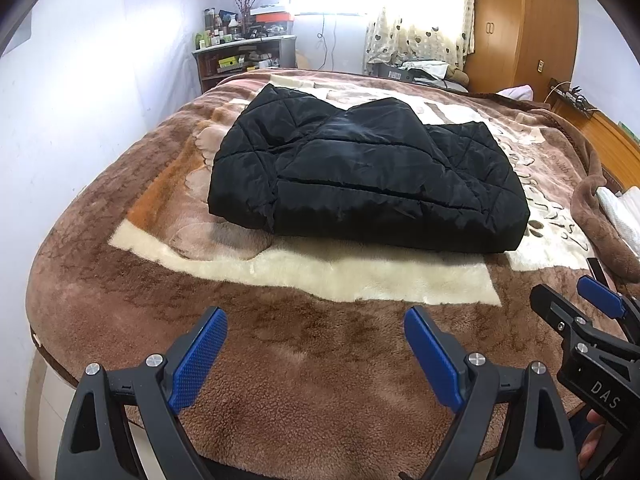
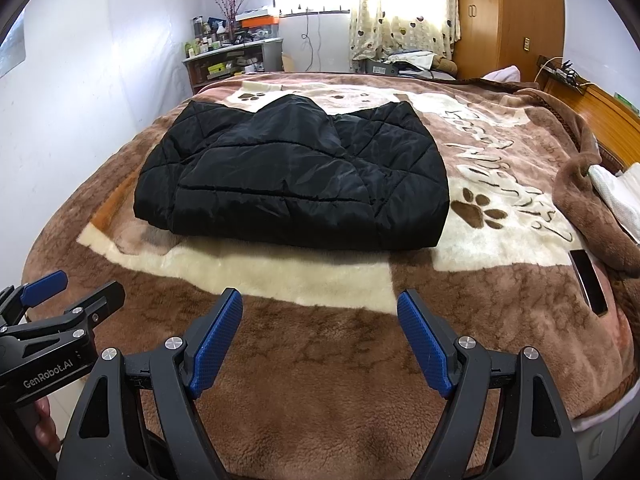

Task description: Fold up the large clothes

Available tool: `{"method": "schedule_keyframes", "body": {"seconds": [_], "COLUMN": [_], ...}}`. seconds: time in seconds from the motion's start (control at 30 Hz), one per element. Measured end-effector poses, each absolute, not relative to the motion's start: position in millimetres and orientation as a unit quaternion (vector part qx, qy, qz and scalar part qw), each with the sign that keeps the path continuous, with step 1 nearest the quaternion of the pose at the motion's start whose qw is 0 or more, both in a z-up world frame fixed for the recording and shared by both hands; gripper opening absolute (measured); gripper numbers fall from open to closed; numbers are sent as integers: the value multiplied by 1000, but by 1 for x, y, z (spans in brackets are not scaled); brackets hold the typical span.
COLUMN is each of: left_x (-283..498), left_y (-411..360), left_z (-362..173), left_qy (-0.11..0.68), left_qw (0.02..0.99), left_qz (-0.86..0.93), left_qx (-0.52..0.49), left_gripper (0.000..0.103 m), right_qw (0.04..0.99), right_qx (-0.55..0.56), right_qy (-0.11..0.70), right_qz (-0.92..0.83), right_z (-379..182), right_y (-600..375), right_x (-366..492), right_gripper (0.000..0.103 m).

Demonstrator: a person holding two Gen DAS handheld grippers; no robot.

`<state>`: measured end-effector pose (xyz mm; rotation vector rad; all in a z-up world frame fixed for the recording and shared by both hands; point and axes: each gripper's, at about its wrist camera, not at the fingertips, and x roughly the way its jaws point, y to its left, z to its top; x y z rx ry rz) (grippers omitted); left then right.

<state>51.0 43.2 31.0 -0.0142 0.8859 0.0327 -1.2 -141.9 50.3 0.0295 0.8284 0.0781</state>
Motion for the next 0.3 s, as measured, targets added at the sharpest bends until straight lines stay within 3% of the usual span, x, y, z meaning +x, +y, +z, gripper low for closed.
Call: {"method": "schedule_keyframes", "body": {"seconds": [0.3], "left_x": [56], "left_y": [45], "left_z": [27], "left_qy": [435], "left_qw": [900], "left_qz": [19], "left_qx": [-8], "left_gripper": [90], "right_qw": [914], "right_qx": [16], "right_qy": [404], "right_qz": [37], "right_z": [50], "right_y": [-141], "right_x": [0], "right_gripper": [80]}}
